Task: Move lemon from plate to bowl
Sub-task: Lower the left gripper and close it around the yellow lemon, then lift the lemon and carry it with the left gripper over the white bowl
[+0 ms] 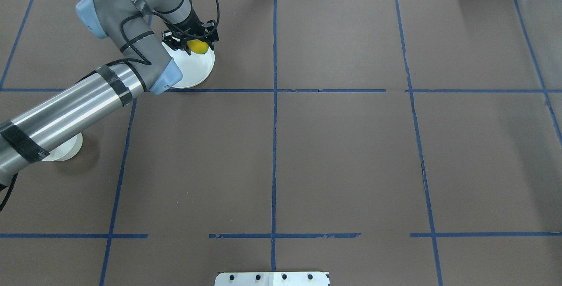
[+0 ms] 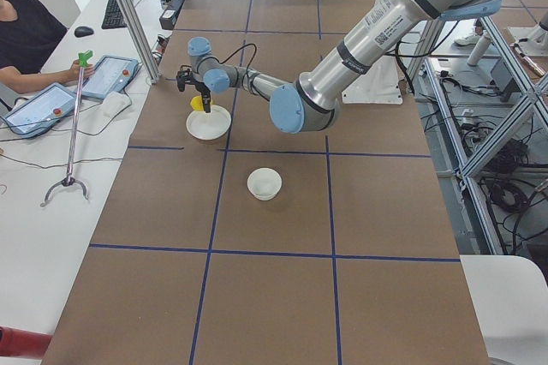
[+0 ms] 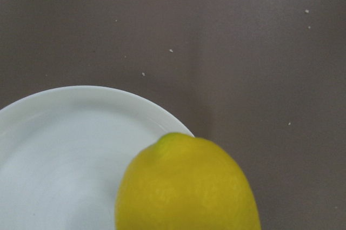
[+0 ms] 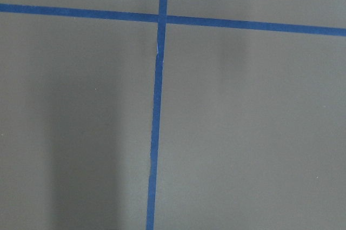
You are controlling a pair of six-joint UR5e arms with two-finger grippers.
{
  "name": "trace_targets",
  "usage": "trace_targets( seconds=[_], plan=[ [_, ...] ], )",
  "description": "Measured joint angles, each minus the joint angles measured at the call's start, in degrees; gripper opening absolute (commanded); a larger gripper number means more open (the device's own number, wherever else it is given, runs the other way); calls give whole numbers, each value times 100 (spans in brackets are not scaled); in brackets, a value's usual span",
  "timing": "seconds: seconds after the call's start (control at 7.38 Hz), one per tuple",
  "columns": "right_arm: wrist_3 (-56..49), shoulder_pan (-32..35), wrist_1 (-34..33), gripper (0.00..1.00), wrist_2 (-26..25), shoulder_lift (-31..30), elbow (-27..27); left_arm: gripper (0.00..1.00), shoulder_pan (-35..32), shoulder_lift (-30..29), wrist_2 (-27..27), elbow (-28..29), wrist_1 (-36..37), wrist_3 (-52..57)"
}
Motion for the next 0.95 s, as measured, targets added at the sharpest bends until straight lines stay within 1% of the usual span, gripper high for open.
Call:
trace_targets(
  seconds=[0.14, 0.41, 0.68, 0.95],
  plan=[
    [0, 0, 0, 100, 0, 0, 0, 17, -54, 398, -29, -667, 220, 12],
    [0, 0, 0, 100, 0, 0, 0, 17, -158, 1321, -41, -1898, 434, 272],
    [0, 0, 0, 100, 0, 0, 0, 18, -246, 2530, -35, -3105, 476, 742],
    [0, 0, 0, 100, 0, 0, 0, 19, -274, 3932, -15, -4178, 324, 1042]
  ],
)
